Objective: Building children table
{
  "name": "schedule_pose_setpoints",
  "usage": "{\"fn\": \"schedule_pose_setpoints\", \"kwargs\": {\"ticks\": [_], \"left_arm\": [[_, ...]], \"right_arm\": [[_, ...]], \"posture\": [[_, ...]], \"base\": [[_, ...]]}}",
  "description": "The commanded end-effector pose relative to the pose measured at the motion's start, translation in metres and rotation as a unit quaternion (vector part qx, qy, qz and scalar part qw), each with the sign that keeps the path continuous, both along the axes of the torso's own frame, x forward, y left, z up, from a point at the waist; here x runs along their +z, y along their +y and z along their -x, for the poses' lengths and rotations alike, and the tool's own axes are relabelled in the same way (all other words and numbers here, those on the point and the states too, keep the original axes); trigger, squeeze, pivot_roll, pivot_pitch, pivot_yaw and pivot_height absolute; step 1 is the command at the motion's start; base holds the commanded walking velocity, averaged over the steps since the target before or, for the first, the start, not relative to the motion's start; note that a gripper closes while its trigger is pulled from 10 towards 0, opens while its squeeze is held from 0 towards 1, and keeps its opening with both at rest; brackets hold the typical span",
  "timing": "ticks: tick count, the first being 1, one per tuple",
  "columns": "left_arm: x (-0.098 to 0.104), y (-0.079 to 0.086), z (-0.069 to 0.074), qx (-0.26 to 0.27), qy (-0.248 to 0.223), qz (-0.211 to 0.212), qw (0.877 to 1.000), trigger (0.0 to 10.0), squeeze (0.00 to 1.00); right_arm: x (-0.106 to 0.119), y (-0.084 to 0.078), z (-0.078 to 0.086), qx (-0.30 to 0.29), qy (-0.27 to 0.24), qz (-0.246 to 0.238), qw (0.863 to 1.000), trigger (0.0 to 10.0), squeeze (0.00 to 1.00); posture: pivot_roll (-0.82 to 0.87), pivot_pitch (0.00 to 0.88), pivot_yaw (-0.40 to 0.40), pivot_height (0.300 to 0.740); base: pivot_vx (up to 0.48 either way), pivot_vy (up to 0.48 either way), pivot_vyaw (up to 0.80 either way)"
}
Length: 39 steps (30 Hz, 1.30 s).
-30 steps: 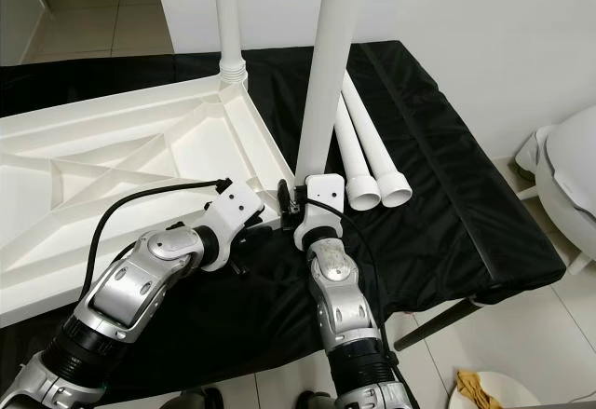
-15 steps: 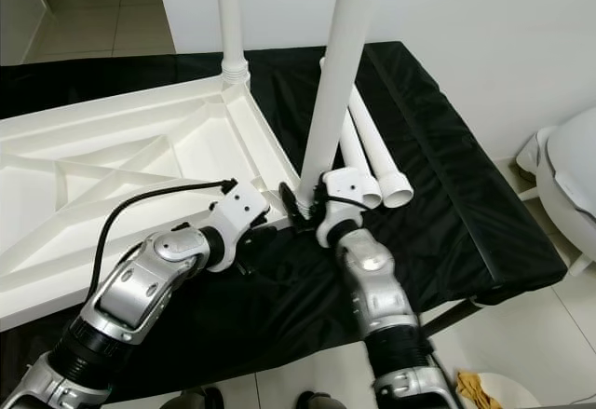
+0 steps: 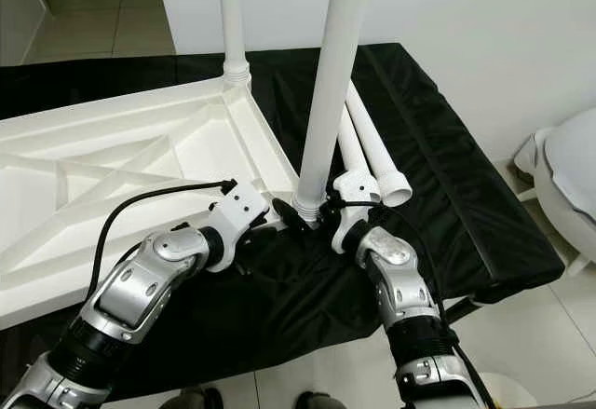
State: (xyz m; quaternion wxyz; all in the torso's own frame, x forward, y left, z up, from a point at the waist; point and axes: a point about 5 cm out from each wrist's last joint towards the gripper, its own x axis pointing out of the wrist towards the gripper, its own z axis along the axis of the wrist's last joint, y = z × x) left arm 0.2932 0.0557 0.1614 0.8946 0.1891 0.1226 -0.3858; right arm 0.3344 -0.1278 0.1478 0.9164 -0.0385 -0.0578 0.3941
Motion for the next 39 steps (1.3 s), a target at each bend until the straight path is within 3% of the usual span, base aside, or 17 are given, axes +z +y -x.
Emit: {"fn": "schedule_pose_setpoints", "kwargs": {"ticks": [1, 11, 12, 14, 15, 16, 27, 33, 39], "left_arm": [[0.013, -0.004, 0.000, -0.008, -0.031, 0.015, 0.999, 10.0, 0.00], [0.014, -0.003, 0.001, -0.011, -0.031, 0.014, 0.999, 10.0, 0.00], [0.014, -0.003, 0.001, -0.012, -0.031, 0.014, 0.999, 10.0, 0.00], [0.014, -0.003, 0.001, -0.012, -0.031, 0.013, 0.999, 10.0, 0.00], [0.014, -0.003, 0.001, -0.013, -0.030, 0.013, 0.999, 10.0, 0.00], [0.014, -0.003, 0.001, -0.013, -0.031, 0.012, 0.999, 10.0, 0.00], [0.013, -0.002, 0.002, -0.013, -0.029, 0.010, 0.999, 10.0, 0.00], [0.013, -0.002, 0.002, -0.013, -0.029, 0.010, 0.999, 10.0, 0.00], [0.012, -0.003, 0.003, -0.015, -0.028, 0.010, 0.999, 10.0, 0.00]], "right_arm": [[-0.008, -0.002, -0.001, 0.008, 0.013, 0.005, 1.000, 10.0, 0.00], [-0.008, -0.009, -0.011, -0.009, 0.019, 0.001, 1.000, 10.0, 0.00], [-0.008, -0.009, -0.012, -0.012, 0.018, 0.000, 1.000, 9.2, 0.00], [-0.008, -0.010, -0.013, -0.014, 0.017, -0.001, 1.000, 9.2, 0.00], [-0.008, -0.010, -0.014, -0.016, 0.018, -0.004, 1.000, 3.1, 0.00], [-0.009, -0.012, -0.015, -0.020, 0.019, -0.008, 1.000, 0.0, 0.00], [-0.005, -0.012, -0.013, -0.041, -0.001, -0.027, 0.999, 0.0, 0.00], [-0.009, 0.002, -0.007, -0.091, -0.004, -0.035, 0.995, 0.0, 0.00], [-0.011, 0.023, 0.002, -0.182, 0.012, -0.068, 0.981, 0.0, 0.00]], "posture": [[-0.01, 0.116, -0.030, 0.740], [-0.01, 0.118, -0.025, 0.740], [-0.01, 0.117, -0.023, 0.740], [-0.01, 0.117, -0.023, 0.740], [-0.01, 0.117, -0.023, 0.740], [-0.01, 0.119, -0.024, 0.740], [-0.01, 0.119, -0.026, 0.740], [-0.01, 0.123, -0.031, 0.740], [-0.01, 0.122, -0.032, 0.740]], "base": [[0.000, 0.000, 0.00], [0.000, 0.000, 0.00], [0.000, 0.000, 0.00], [0.000, 0.000, 0.00], [0.000, 0.000, 0.00], [0.000, 0.000, 0.00], [0.000, 0.000, 0.00], [0.000, 0.000, 0.00], [0.000, 0.000, 0.00]]}}
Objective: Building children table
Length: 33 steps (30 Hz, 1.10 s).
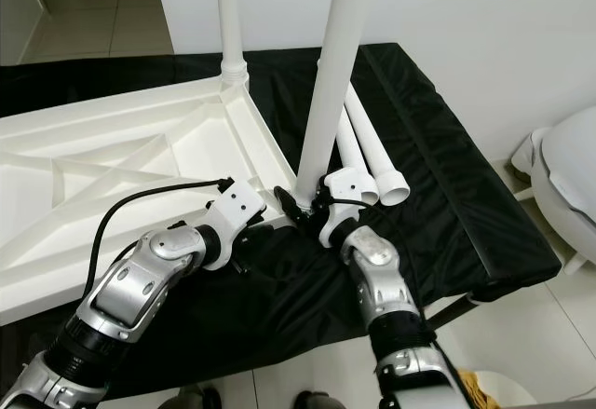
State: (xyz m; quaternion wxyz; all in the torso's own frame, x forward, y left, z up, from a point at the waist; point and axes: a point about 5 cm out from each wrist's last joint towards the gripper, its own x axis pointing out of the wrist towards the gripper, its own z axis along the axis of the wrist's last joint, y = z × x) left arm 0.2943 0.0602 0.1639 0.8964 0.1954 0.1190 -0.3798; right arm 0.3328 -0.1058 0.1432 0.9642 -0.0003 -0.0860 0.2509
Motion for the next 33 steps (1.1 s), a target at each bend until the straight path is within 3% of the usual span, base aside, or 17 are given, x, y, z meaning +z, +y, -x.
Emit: {"fn": "schedule_pose_setpoints", "kwargs": {"ticks": [1, 11, 18, 19, 21, 22, 23, 32, 33], "left_arm": [[0.009, -0.008, 0.004, -0.020, -0.021, 0.015, 0.999, 10.0, 0.00], [0.009, -0.010, 0.005, -0.027, -0.021, 0.012, 0.999, 10.0, 0.00], [0.008, -0.012, 0.006, -0.030, -0.020, 0.013, 0.999, 10.0, 0.00], [0.008, -0.012, 0.006, -0.031, -0.020, 0.013, 0.999, 10.0, 0.00], [0.008, -0.012, 0.006, -0.032, -0.020, 0.012, 0.999, 10.0, 0.00], [0.008, -0.012, 0.006, -0.032, -0.021, 0.011, 0.999, 10.0, 0.00], [0.008, -0.012, 0.006, -0.032, -0.021, 0.011, 0.999, 10.0, 0.00], [0.008, -0.012, 0.005, -0.032, -0.022, 0.010, 0.999, 10.0, 0.00], [0.009, -0.012, 0.004, -0.031, -0.022, 0.011, 0.999, 10.0, 0.00]], "right_arm": [[-0.006, 0.003, 0.002, -0.045, 0.025, -0.016, 0.999, 0.0, 0.00], [-0.012, 0.015, 0.013, -0.159, 0.038, -0.021, 0.986, 0.0, 0.00], [-0.014, 0.021, 0.016, -0.158, 0.056, -0.023, 0.985, 0.0, 0.00], [-0.013, 0.020, 0.016, -0.156, 0.056, -0.023, 0.986, 10.0, 0.00], [-0.012, 0.018, 0.015, -0.154, 0.053, -0.020, 0.986, 10.0, 0.00], [-0.011, 0.017, 0.015, -0.148, 0.051, -0.023, 0.987, 10.0, 0.98], [-0.009, 0.013, 0.014, -0.143, 0.046, -0.024, 0.988, 10.0, 1.00], [0.004, -0.008, 0.003, -0.073, 0.016, 0.003, 0.997, 10.0, 1.00], [0.007, -0.010, 0.002, -0.047, 0.013, 0.006, 0.999, 10.0, 0.00]], "posture": [[-0.01, 0.123, -0.032, 0.740], [-0.01, 0.122, -0.036, 0.740], [-0.01, 0.114, -0.037, 0.740], [-0.01, 0.112, -0.037, 0.740], [-0.01, 0.112, -0.037, 0.740], [-0.01, 0.112, -0.037, 0.740], [-0.01, 0.108, -0.036, 0.740], [-0.02, 0.115, -0.029, 0.740], [-0.02, 0.116, -0.026, 0.740]], "base": [[0.000, 0.000, 0.00], [0.000, 0.000, 0.00], [0.000, 0.000, 0.00], [0.000, 0.000, 0.00], [0.000, 0.000, 0.00], [0.000, 0.000, 0.00], [0.000, 0.000, 0.00], [0.000, 0.000, 0.00], [0.000, 0.000, 0.00]]}}
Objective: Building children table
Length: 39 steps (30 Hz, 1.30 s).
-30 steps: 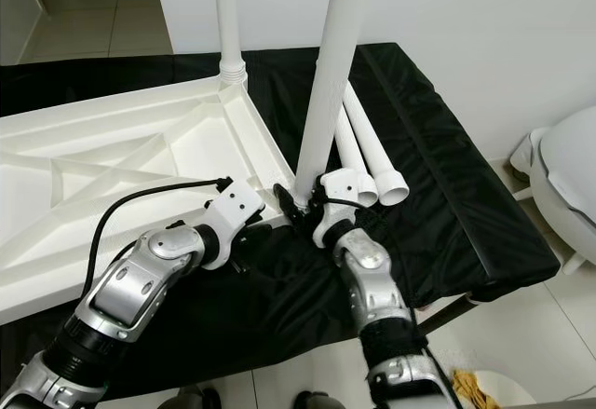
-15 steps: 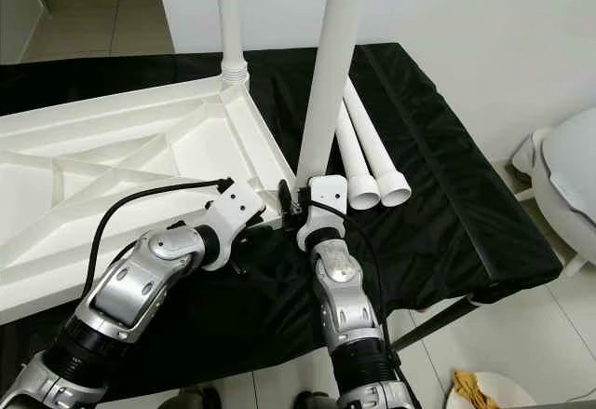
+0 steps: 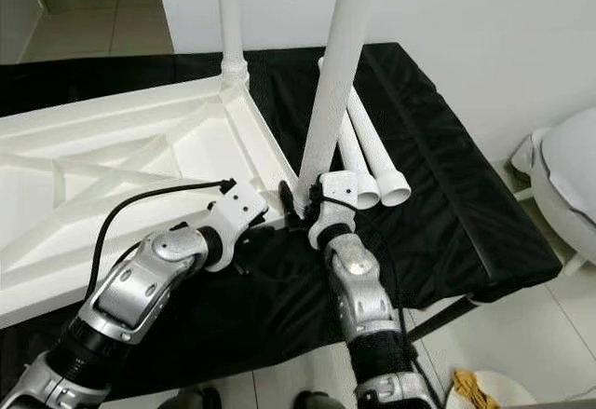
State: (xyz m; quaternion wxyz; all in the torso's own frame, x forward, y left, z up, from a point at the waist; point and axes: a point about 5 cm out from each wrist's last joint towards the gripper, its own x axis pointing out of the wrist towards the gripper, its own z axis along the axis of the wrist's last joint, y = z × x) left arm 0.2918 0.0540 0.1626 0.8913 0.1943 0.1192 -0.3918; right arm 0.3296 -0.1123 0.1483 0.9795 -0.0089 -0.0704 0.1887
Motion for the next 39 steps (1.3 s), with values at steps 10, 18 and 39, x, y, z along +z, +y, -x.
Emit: {"fn": "schedule_pose_setpoints", "kwargs": {"ticks": [10, 18, 39], "left_arm": [[0.010, -0.004, 0.000, -0.011, -0.025, 0.010, 1.000, 10.0, 0.00], [0.010, -0.003, 0.000, -0.012, -0.025, 0.010, 1.000, 10.0, 0.00], [0.011, -0.002, 0.000, -0.011, -0.026, 0.009, 1.000, 10.0, 0.00]], "right_arm": [[0.008, -0.018, -0.008, 0.144, -0.003, 0.034, 0.989, 10.0, 0.00], [0.001, -0.021, -0.012, 0.193, 0.005, 0.049, 0.980, 10.0, 0.00], [-0.007, -0.017, -0.011, 0.149, 0.006, 0.019, 0.989, 0.0, 0.00]], "posture": [[-0.01, 0.119, -0.028, 0.740], [-0.01, 0.119, -0.024, 0.740], [-0.01, 0.120, -0.029, 0.740]], "base": [[0.000, 0.000, 0.00], [0.000, 0.000, 0.00], [0.000, 0.000, 0.00]]}}
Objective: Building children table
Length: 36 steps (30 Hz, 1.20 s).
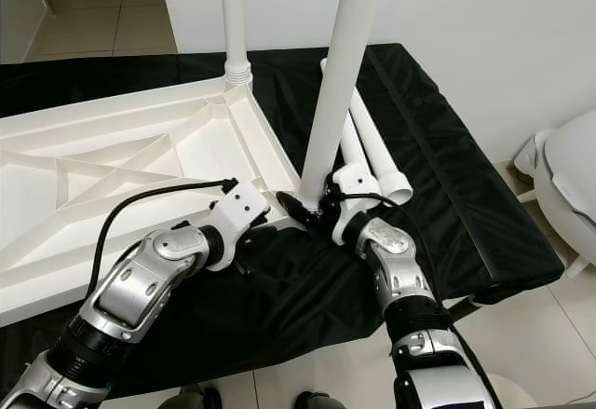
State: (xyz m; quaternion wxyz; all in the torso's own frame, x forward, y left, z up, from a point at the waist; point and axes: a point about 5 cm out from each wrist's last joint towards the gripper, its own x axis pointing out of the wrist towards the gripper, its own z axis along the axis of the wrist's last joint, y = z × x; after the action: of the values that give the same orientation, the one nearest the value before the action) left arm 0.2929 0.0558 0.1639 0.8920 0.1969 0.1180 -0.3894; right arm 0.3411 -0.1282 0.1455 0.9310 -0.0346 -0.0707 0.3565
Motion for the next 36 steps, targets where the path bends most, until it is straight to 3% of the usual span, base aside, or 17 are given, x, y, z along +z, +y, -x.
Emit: {"fn": "schedule_pose_setpoints", "kwargs": {"ticks": [1, 11, 19, 26, 27, 30, 31, 36], "left_arm": [[0.009, -0.003, 0.002, -0.013, -0.023, 0.010, 1.000, 10.0, 0.00], [0.010, -0.004, 0.001, -0.016, -0.025, 0.009, 1.000, 10.0, 0.00], [0.010, -0.005, 0.002, -0.022, -0.026, 0.007, 0.999, 10.0, 0.00], [0.010, -0.007, 0.002, -0.027, -0.026, 0.007, 0.999, 10.0, 0.00], [0.010, -0.007, 0.002, -0.029, -0.026, 0.006, 0.999, 10.0, 0.00], [0.010, -0.008, 0.002, -0.030, -0.026, 0.006, 0.999, 10.0, 0.00], [0.010, -0.009, 0.002, -0.031, -0.026, 0.006, 0.999, 10.0, 0.00], [0.010, -0.010, 0.003, -0.032, -0.027, 0.006, 0.999, 10.0, 0.00]], "right_arm": [[-0.004, 0.001, 0.002, -0.030, 0.012, -0.018, 0.999, 0.0, 0.00], [-0.003, 0.019, 0.008, -0.133, 0.001, -0.055, 0.990, 0.0, 0.00], [-0.010, 0.033, 0.016, -0.254, 0.016, -0.058, 0.965, 0.0, 0.00], [-0.012, 0.042, 0.022, -0.262, 0.028, -0.068, 0.962, 0.0, 0.00], [-0.011, 0.039, 0.021, -0.260, 0.025, -0.062, 0.963, 10.0, 0.00], [-0.009, 0.036, 0.020, -0.257, 0.022, -0.060, 0.964, 10.0, 0.00], [-0.008, 0.032, 0.020, -0.250, 0.018, -0.059, 0.966, 10.0, 1.00], [-0.007, 0.022, 0.018, -0.241, 0.013, -0.055, 0.969, 10.0, 1.00]], "posture": [[-0.01, 0.118, -0.028, 0.740], [-0.01, 0.123, -0.025, 0.740], [-0.02, 0.122, -0.023, 0.740], [-0.03, 0.117, -0.022, 0.740], [-0.03, 0.113, -0.024, 0.740], [-0.03, 0.109, -0.025, 0.740], [-0.03, 0.107, -0.028, 0.740], [-0.03, 0.101, -0.031, 0.740]], "base": [[0.000, 0.000, 0.00], [0.000, 0.000, 0.00], [0.000, 0.000, 0.00], [0.000, 0.000, 0.00], [0.000, 0.000, 0.00], [0.000, 0.000, 0.00], [0.000, 0.000, 0.00], [0.000, 0.000, 0.00]]}}
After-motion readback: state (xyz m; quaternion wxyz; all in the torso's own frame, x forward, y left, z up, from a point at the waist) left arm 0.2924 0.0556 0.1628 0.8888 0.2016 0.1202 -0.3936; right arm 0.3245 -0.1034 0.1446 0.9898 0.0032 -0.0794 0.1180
